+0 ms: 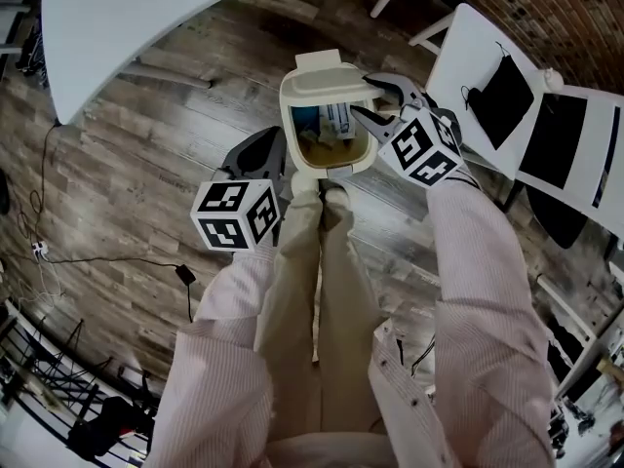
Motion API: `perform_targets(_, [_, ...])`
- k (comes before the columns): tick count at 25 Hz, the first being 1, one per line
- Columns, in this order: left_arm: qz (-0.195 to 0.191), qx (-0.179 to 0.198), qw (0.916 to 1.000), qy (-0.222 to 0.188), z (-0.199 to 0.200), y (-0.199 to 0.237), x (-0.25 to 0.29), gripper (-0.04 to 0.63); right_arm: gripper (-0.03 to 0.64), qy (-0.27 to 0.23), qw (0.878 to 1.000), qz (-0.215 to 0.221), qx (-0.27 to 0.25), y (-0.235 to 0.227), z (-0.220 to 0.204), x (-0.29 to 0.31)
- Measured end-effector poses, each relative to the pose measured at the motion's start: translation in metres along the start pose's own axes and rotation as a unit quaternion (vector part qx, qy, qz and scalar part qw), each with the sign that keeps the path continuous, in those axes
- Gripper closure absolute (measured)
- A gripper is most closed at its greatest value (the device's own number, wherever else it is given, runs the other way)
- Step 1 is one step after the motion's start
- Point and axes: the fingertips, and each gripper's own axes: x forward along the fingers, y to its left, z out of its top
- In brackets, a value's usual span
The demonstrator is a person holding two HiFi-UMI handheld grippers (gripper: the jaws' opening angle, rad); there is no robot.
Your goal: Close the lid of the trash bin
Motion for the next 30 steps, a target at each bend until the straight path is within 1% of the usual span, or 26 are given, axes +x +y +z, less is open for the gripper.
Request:
perform_targets(6, [0.007,-0.01,0.9999,0.002,-0.017,-0.006,-0.009,0.603,0.422,0.014,1.0,0.013,-0.008,0.021,-0.01,-0.002])
perform_targets(15, [0.016,-0.019,0.9997,0.0,-0.037,-0.025,-0.015,0.603,0.422,0.017,0.999,0.043,-0.01,0.053,-0.028,-0.006])
perform_targets(26, [0.028,-0.031,0.9991,-0.002,-0.061,-0.042,-0.016,0.603,0.422,0.021,0.997,0.079,-0.003,0.087,-0.05,-0.005])
perform_targets(30, [0.035,-0.034,0.9988,-0.001,-0.066,-0.041,-0.017,0.603,0.422,0.022,0.996,0.092,0.01,0.094,-0.055,-0.004])
